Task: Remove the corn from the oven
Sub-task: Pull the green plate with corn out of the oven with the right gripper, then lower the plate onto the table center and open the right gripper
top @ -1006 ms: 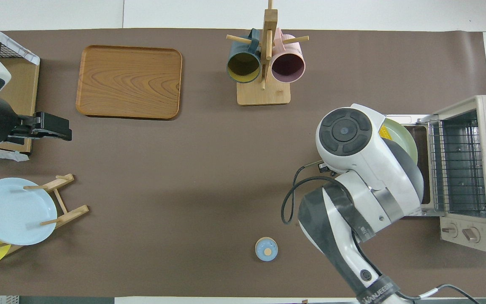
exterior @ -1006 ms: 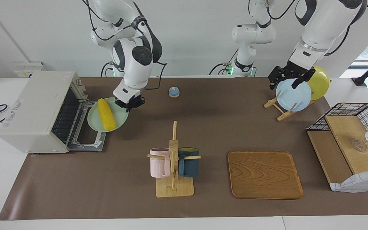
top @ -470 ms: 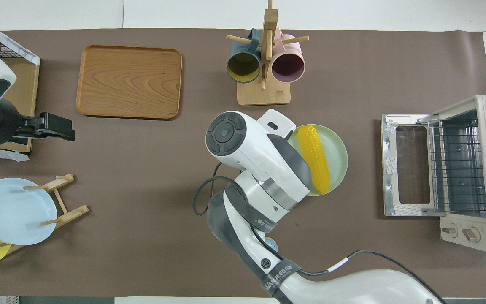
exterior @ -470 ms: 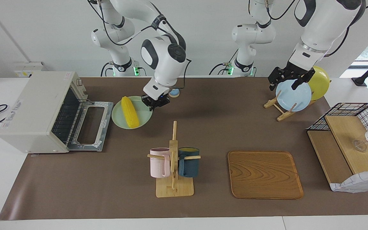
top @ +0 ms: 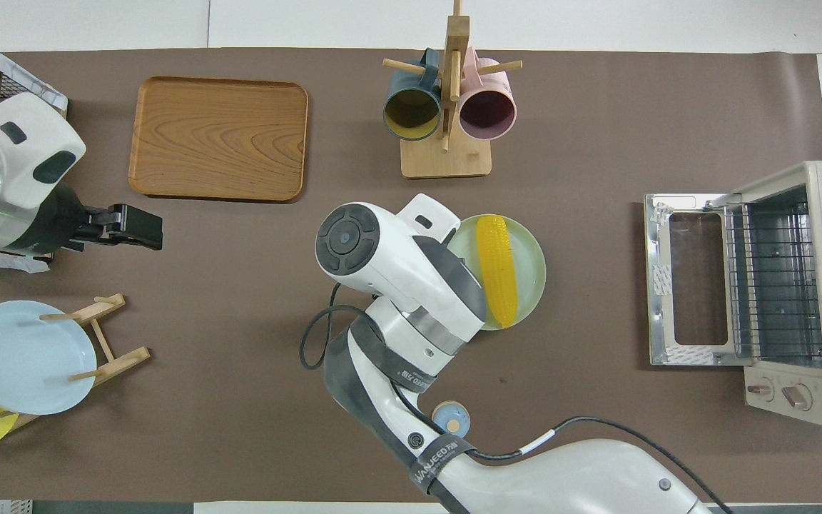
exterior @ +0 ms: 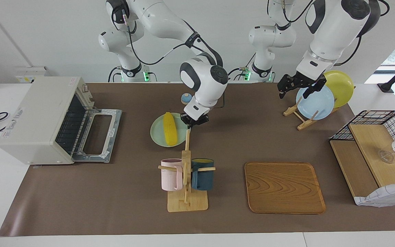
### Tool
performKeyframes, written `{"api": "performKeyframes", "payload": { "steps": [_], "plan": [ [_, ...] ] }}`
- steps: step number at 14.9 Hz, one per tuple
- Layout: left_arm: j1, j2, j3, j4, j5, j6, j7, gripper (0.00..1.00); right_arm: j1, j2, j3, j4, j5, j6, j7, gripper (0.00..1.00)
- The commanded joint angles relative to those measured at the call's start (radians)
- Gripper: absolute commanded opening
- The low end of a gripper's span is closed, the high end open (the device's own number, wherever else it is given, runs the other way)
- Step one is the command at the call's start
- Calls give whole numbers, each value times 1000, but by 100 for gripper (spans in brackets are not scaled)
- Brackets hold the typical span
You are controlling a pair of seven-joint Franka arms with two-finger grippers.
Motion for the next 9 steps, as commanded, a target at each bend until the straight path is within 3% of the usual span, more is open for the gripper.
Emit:
{"api": "performKeyframes", "payload": {
  "steps": [1, 7, 8, 9],
  "plan": [
    [-23, -1, 10, -25, -9, 37, 3, 100, 33, 0, 23, -68, 38, 114, 98, 0],
    [-35, 4, 10, -22, -35, 55, 2, 100, 38, -6, 43, -125, 121, 227, 119, 0],
    [-35, 4, 10, -22, -36, 57, 2, 100, 29, -4, 42, -118, 150, 234, 119, 20],
    [-35, 4, 10, -22, -42, 63, 2, 100, 24, -3, 42, -106, 160, 239, 117, 31]
  ]
}}
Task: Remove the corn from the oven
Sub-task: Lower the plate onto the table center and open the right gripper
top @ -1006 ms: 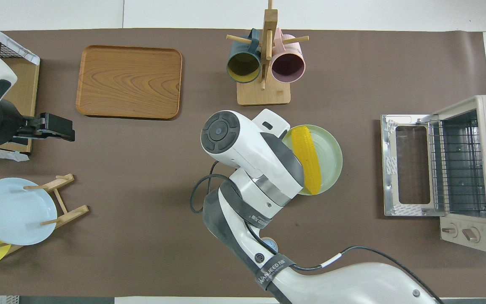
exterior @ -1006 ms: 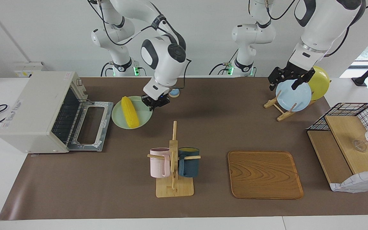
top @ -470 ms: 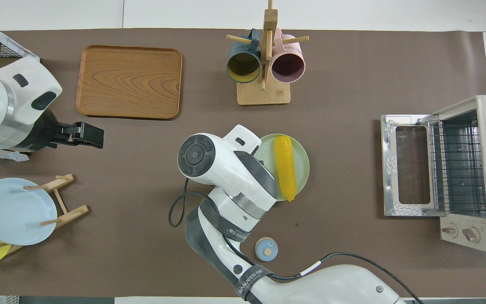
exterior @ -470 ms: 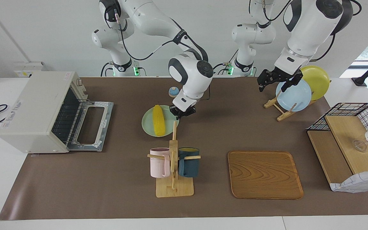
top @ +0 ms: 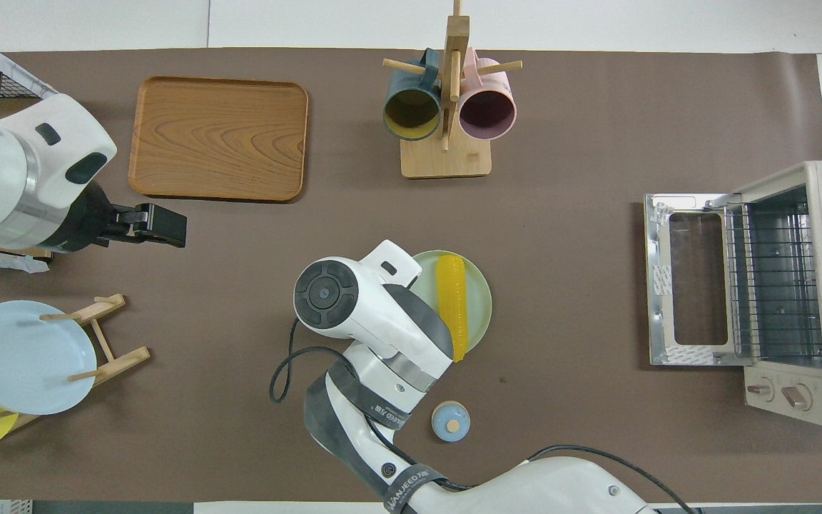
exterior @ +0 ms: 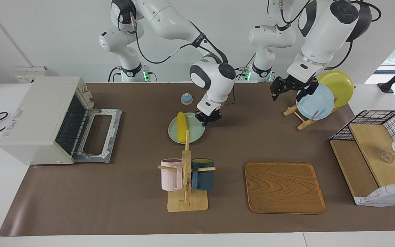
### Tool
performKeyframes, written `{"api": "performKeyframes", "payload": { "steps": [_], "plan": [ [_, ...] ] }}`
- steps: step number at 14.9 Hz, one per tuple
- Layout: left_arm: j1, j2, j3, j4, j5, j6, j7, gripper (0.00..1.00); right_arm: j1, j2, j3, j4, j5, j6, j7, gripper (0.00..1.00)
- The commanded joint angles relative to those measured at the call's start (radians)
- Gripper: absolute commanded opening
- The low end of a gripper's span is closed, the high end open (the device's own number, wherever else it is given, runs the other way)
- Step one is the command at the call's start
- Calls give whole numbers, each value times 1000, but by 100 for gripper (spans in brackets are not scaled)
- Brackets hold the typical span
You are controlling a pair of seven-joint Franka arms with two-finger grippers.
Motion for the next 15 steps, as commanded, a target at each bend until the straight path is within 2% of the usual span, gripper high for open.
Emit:
{"api": "performKeyframes", "payload": {
  "steps": [1, 3, 5, 7, 9, 11, 12, 14, 15],
  "plan": [
    [-20, -7, 10, -15, -31, 36, 0, 100, -26, -14, 8, 31, 37, 8, 2, 32],
    [-32, 2, 10, -12, -31, 39, 0, 100, -32, -26, -1, 56, 9, -47, -21, 35],
    [-34, 2, 10, -12, -36, 39, -1, 100, -84, -77, -1, 47, 6, -78, -62, 46],
    [-34, 4, 10, -10, -39, 40, -1, 100, -113, -132, -5, 27, -15, -195, -125, 46],
    [-32, 4, 12, -12, -45, 45, -1, 100, -191, -182, -6, -43, -63, -271, -127, 46],
    [-35, 7, 10, -13, -45, 59, -3, 100, -250, -216, -7, -120, -75, -274, -126, 45],
    [-53, 10, 10, -18, -45, 66, -7, 100, -273, -241, -9, -198, -122, -254, -133, 44],
    [-83, 30, 10, -18, -45, 72, -15, 100, -393, -267, -7, -312, -190, -132, -151, 43],
    [-107, 39, 12, -18, -45, 86, -33, 100, -436, -267, -7, -324, -192, -101, -180, 40]
  ]
}}
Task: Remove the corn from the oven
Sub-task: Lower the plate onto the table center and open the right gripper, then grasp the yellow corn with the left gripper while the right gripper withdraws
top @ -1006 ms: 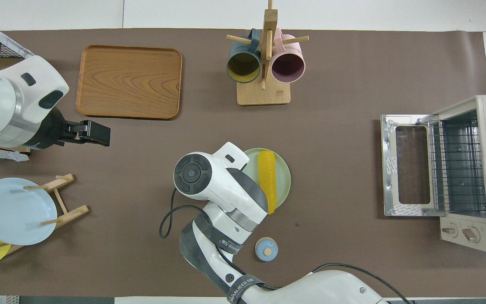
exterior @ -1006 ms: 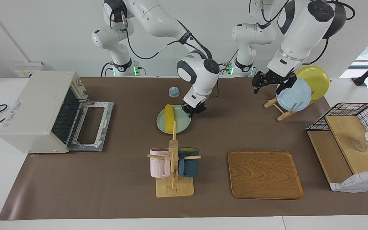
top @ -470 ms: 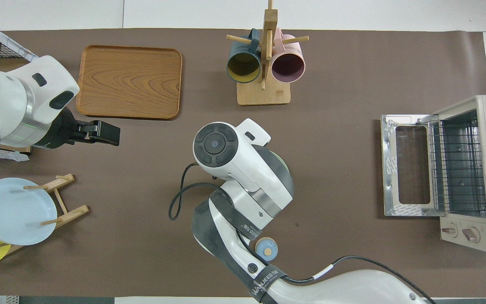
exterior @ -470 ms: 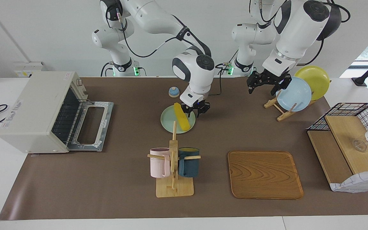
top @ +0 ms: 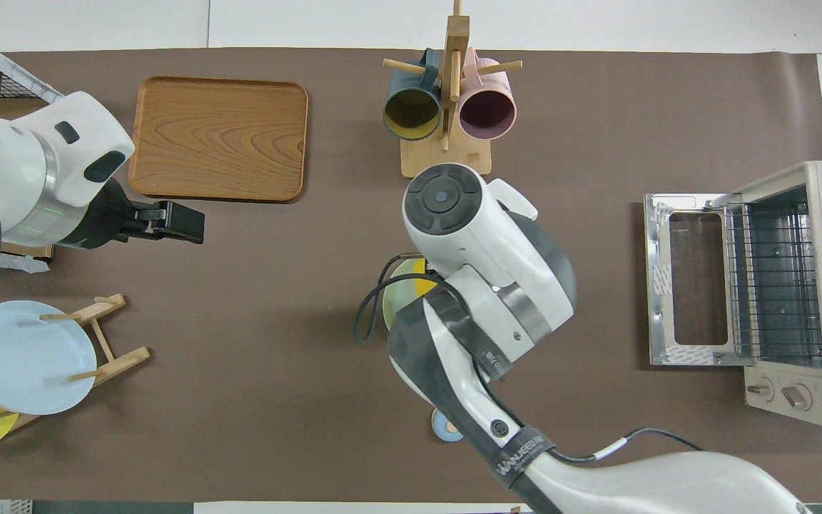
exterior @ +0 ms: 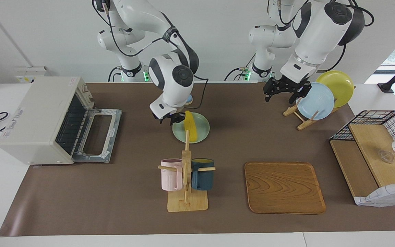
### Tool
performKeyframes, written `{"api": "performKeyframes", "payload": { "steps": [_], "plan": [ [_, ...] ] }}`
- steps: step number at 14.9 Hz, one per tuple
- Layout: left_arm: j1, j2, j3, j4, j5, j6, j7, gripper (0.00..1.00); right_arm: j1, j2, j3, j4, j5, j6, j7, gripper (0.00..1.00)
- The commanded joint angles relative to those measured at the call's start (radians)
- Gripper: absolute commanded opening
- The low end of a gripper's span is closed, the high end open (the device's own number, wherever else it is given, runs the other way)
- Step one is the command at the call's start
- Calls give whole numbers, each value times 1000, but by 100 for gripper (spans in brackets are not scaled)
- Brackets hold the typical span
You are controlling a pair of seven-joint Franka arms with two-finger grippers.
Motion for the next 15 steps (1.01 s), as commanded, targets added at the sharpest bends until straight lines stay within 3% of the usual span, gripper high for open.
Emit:
{"api": "performKeyframes", "payload": {
  "steps": [1, 3, 5, 9, 13, 15],
  "plan": [
    [-78, 32, 13, -14, -14, 53, -51, 100, -118, -50, 12, -124, -26, 112, -72, 31],
    [-138, 66, 13, -14, -14, 85, -87, 100, -164, -48, 12, -165, -27, 182, -96, 15],
    [-210, 108, 13, -16, -14, 139, -149, 100, -170, -48, 12, -179, -62, 178, -138, 0],
    [-341, 182, 11, -59, -14, 270, -215, 100, -218, -49, 12, -196, -95, 188, -221, 0],
    [-407, 178, 11, -194, -14, 458, -311, 100, -225, -51, 12, -214, -95, 199, -222, 0],
    [-465, 252, 14, -185, -14, 533, -395, 100, -236, -51, 12, -228, -95, 218, -244, 0]
  ]
}}
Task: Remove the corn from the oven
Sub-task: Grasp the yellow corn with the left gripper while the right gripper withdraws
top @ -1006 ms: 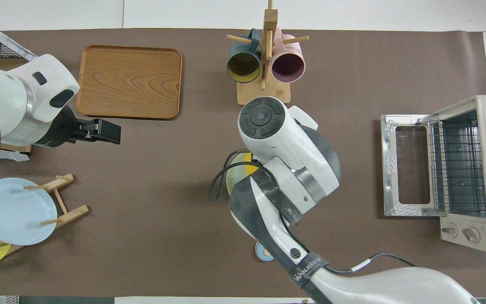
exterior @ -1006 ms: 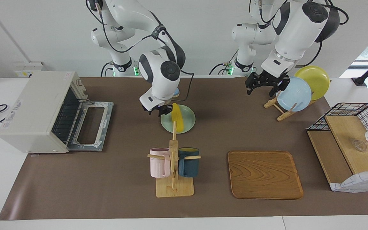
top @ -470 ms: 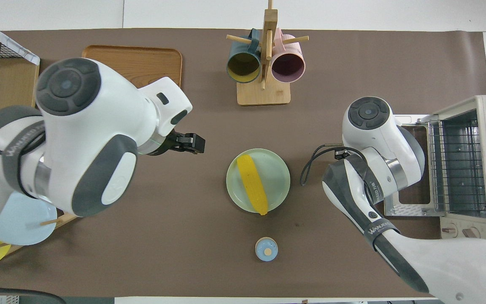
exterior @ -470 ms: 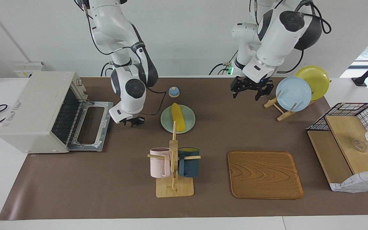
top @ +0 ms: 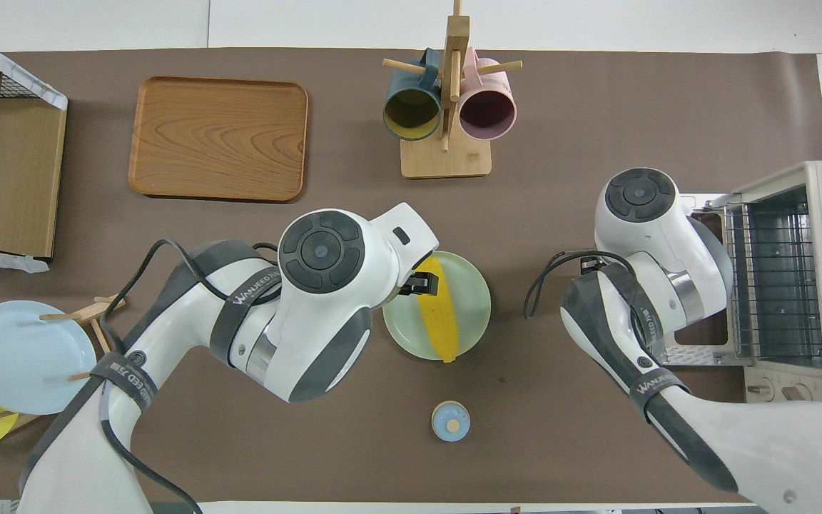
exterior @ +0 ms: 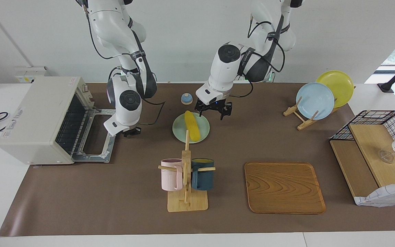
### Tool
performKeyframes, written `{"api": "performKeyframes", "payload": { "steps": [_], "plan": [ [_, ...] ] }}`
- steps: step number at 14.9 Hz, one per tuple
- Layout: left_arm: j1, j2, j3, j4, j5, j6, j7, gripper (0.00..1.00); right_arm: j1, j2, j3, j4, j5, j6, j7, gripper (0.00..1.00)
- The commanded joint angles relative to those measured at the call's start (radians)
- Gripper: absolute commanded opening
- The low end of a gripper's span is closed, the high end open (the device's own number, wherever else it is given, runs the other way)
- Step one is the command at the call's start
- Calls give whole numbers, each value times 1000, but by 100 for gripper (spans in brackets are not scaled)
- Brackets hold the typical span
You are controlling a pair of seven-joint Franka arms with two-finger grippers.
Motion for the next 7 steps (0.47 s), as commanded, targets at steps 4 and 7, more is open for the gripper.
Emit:
{"api": "performKeyframes", "payload": {
  "steps": [4, 7],
  "plan": [
    [-90, 134, 20, -12, -13, 171, -87, 100, -74, -31, 14, -49, -22, 36, -104, 0],
    [-97, 162, 20, -12, -12, 191, -103, 100, -86, -31, 14, -55, -27, 44, -116, 0]
  ]
}}
